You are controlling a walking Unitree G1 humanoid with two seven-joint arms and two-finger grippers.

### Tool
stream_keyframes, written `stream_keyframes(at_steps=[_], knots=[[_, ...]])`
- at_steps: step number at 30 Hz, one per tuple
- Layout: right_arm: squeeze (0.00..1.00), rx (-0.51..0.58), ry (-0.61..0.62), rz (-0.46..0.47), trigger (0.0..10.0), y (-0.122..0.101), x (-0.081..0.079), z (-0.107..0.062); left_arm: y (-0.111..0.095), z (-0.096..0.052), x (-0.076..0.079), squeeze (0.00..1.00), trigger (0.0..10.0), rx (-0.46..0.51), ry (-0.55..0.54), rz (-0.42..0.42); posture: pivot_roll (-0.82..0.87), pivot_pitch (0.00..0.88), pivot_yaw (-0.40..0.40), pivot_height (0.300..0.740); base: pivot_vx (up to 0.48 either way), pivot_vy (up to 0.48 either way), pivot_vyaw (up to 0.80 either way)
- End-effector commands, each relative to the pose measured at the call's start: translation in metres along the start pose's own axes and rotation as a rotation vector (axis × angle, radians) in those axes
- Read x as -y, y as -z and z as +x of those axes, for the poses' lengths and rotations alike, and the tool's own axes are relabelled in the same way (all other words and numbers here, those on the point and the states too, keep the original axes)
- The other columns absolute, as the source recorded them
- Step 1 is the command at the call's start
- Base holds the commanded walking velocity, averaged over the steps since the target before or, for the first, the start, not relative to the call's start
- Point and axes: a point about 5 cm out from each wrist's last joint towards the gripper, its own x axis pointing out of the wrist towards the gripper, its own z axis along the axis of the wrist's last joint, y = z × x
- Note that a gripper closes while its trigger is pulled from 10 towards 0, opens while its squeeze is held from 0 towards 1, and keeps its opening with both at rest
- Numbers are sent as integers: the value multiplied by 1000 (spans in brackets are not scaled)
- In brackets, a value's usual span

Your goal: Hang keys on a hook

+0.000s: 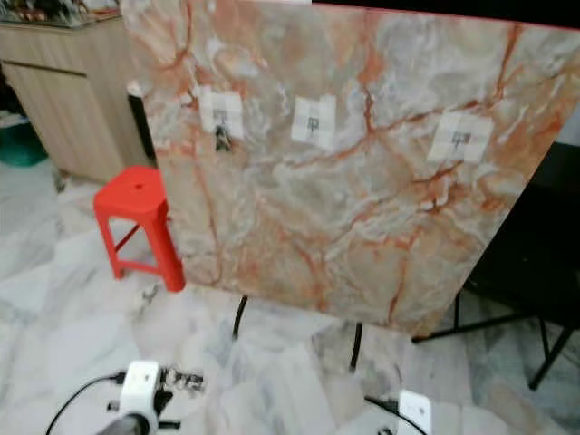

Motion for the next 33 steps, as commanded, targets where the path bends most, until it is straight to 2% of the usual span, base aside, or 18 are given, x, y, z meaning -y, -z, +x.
stream_keyframes(at_steps=[1,12,17,33], knots=[[0,21,21,6,10000,-6,8,0,-4,2,8,0,10000,17,24,9,55,0,-49,729,480,0,0],[0,17,20,11,10000,-5,6,0,-8,3,6,0,10000,27,28,25,58,0,-43,729,460,0,0],[0,10,18,11,10000,1,4,0,-11,4,9,0,10000,33,39,47,59,0,-47,729,0,0,0],[0,27,25,-11,10000,-14,5,1,-12,4,9,0,10000,40,29,38,64,0,-58,729,0,-364,0]])
